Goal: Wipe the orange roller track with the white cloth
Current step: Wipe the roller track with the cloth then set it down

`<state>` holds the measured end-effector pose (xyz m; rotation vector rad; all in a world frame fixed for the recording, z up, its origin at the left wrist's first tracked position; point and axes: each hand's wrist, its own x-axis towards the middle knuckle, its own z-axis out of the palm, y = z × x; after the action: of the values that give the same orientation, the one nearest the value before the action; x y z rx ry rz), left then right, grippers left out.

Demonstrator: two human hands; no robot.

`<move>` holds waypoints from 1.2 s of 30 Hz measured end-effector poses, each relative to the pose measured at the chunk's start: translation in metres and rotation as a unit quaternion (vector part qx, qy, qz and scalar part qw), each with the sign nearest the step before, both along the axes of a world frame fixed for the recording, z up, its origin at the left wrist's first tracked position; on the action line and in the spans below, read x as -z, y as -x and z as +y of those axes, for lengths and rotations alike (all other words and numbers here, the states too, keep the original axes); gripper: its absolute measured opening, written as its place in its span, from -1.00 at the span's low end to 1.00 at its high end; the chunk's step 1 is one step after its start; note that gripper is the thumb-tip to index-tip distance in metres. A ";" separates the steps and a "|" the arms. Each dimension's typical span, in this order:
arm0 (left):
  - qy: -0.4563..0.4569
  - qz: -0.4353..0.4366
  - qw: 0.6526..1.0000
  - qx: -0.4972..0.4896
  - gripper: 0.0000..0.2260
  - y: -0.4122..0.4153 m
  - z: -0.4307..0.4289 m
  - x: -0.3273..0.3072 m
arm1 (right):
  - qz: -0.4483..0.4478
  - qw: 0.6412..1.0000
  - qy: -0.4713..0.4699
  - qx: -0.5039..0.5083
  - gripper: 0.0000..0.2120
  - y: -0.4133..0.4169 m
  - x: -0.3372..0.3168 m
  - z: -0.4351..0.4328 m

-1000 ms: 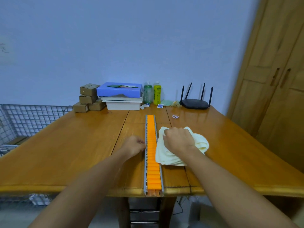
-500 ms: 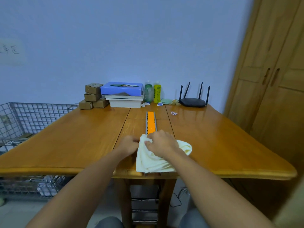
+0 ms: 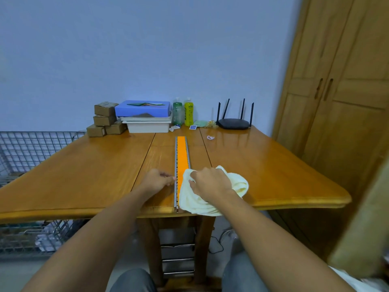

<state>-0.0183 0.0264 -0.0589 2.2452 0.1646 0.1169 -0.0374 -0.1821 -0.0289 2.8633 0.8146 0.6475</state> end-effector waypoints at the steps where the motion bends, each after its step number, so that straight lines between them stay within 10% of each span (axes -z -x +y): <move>1: -0.001 0.003 1.000 0.000 -0.75 0.000 0.000 0.000 | -0.002 1.000 0.007 0.002 -0.69 0.000 0.001 -0.004; 36: -0.009 0.025 0.998 0.065 -0.88 -0.007 0.007 -0.008 | -0.052 0.995 -0.062 0.063 -0.64 -0.050 -0.020 -0.061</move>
<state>-0.0115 0.0335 -0.0508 2.2702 0.0431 -0.0070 0.0123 -0.2427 -0.0094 2.9307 0.5941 0.8521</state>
